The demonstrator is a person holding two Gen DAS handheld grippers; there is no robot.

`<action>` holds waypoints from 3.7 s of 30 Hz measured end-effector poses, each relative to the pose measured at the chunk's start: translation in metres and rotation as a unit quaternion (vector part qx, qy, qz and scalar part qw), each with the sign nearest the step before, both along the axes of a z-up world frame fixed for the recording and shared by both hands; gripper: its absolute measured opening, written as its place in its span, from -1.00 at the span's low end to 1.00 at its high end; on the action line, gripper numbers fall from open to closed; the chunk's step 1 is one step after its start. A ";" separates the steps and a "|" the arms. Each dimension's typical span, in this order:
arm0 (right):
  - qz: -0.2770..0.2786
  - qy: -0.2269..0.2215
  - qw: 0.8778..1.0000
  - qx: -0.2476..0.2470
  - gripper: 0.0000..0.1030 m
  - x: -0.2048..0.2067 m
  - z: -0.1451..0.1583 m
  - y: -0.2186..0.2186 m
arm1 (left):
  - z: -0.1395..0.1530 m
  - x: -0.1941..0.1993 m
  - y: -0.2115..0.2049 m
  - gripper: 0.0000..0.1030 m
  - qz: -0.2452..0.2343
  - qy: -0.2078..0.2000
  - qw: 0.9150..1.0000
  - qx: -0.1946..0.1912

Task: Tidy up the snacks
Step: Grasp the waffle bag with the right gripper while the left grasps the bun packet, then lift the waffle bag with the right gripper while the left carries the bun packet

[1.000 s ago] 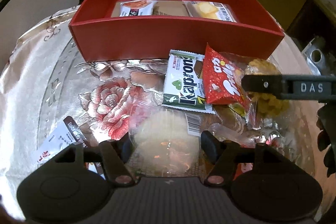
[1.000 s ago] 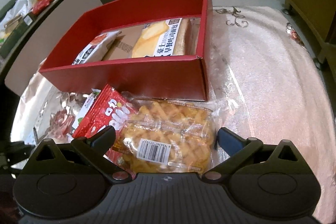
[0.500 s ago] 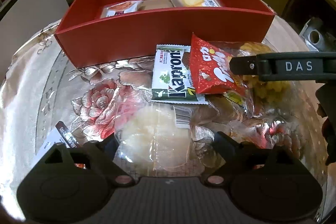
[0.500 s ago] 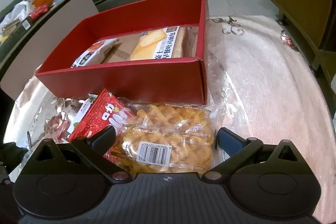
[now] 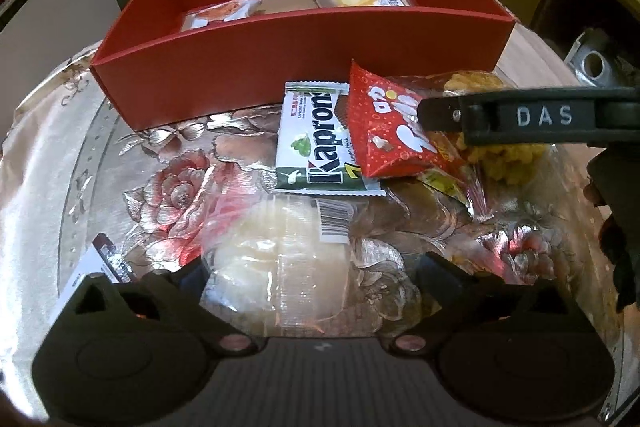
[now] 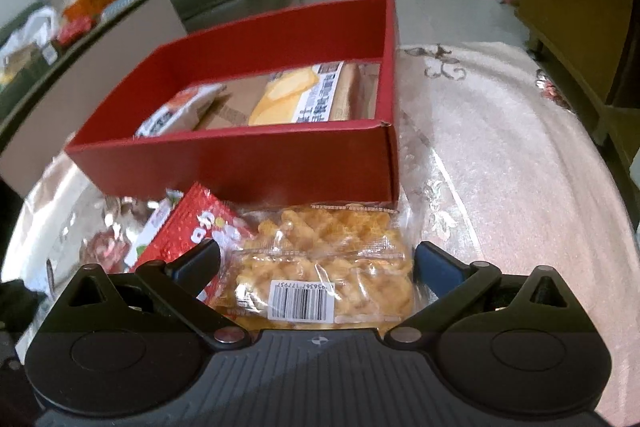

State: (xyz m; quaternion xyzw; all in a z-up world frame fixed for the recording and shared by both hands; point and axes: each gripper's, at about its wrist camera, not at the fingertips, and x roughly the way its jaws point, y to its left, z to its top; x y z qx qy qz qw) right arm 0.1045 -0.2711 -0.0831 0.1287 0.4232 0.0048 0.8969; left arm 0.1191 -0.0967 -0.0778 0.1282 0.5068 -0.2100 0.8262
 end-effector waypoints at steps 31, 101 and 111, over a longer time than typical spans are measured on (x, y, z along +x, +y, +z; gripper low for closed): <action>0.053 -0.012 0.999 -0.005 0.65 -0.014 0.054 0.003 | 0.045 0.003 0.021 -0.02 0.050 -0.016 0.997 -0.048; 0.003 -0.126 0.992 -0.003 0.65 0.011 0.135 -0.007 | 0.129 0.055 -0.002 -0.02 0.104 -0.159 0.980 -0.053; 0.002 -0.122 0.992 -0.005 0.65 0.021 0.134 -0.011 | 0.126 0.067 -0.006 -0.02 0.108 -0.164 0.980 -0.046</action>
